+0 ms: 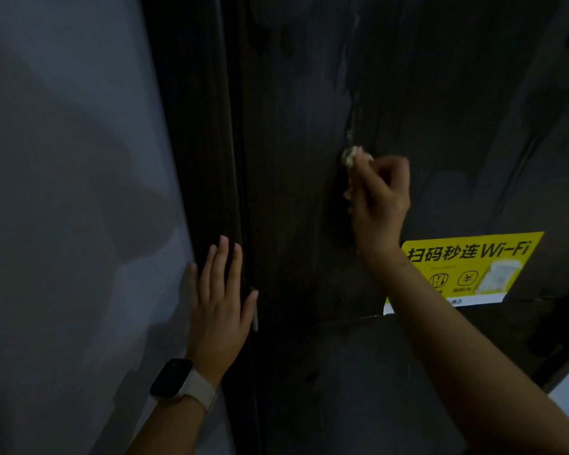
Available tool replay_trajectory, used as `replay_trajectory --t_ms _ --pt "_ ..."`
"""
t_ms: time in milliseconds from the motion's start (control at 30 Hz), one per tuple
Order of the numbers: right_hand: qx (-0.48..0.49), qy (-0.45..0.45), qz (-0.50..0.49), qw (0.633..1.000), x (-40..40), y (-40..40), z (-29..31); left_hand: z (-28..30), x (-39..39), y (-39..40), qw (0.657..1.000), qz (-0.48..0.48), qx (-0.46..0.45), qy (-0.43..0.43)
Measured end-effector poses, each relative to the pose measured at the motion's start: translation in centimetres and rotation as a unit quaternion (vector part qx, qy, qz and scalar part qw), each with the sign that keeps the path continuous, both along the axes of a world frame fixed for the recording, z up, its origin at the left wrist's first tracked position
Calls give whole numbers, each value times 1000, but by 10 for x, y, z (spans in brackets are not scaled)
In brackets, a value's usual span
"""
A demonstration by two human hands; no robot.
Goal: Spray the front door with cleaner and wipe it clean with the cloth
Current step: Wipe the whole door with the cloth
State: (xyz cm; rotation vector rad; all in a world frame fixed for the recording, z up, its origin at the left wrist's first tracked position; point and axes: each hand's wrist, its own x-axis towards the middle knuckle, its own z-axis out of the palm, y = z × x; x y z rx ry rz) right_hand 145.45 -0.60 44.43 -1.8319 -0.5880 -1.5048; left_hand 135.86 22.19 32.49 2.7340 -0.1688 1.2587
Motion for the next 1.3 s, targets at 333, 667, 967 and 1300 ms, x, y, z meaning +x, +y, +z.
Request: replay_trajectory --t_ms 333,667,967,1300 --pt "-332 46 110 936 -17 8 -68 112 21 9 995 4 -57 -83" --pt "-55 -44 14 997 -5 24 57 114 38 10 994 19 -26 -101" --pt "-202 -16 77 976 -18 13 31 117 34 11 993 -29 -56 -102" --pt "-239 -11 44 970 -23 63 32 114 36 19 992 -63 -48 -103"
